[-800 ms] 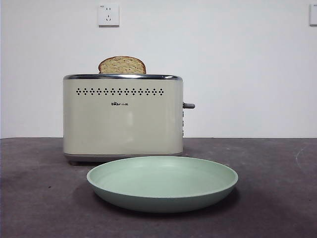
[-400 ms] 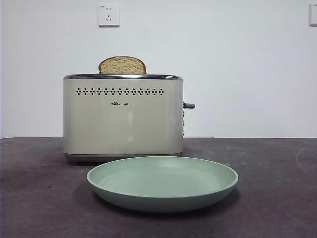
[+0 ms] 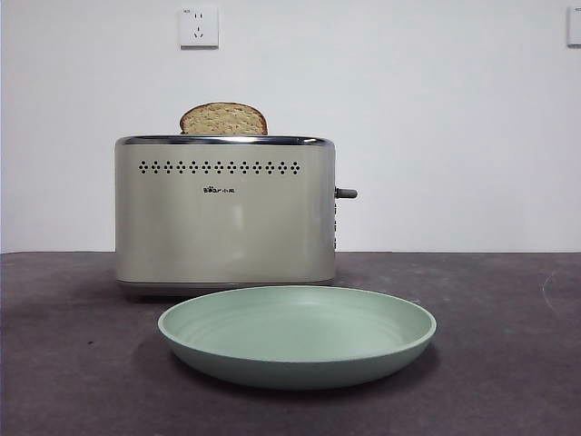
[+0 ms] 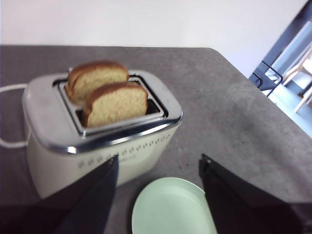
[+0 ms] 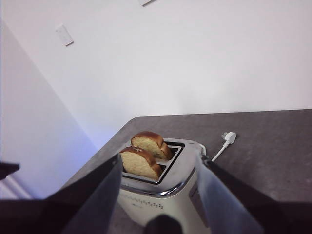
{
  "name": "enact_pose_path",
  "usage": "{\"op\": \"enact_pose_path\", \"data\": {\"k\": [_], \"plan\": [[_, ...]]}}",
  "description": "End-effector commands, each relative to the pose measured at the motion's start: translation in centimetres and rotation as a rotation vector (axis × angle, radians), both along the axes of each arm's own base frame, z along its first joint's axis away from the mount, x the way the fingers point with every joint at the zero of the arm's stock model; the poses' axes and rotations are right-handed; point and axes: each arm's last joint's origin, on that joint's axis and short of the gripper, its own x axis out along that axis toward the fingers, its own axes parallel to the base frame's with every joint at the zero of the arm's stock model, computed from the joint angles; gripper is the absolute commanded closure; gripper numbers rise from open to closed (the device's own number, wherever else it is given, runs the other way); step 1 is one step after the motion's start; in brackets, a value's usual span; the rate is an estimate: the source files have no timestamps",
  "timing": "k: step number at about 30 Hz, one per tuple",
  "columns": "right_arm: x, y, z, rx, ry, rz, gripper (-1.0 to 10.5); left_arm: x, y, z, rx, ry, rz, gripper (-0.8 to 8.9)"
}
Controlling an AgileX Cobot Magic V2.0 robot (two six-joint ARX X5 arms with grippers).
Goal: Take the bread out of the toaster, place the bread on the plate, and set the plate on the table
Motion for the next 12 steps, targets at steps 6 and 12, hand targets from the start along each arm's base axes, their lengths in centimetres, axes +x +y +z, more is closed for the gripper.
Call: {"op": "enact_pose_path", "data": {"k": [6, 12], "plan": [[1.2, 0.9, -0.3, -0.004, 0.033, 0.072, 6.9, 5.9, -0.7, 1.7, 0.129, -0.071, -0.072, 5.16], [2.3, 2.1, -1.0, -0.005, 0.072, 0.134, 6.9, 11.5, -1.6, 3.1, 0.158, -0.052, -0.101, 5.16]]}}
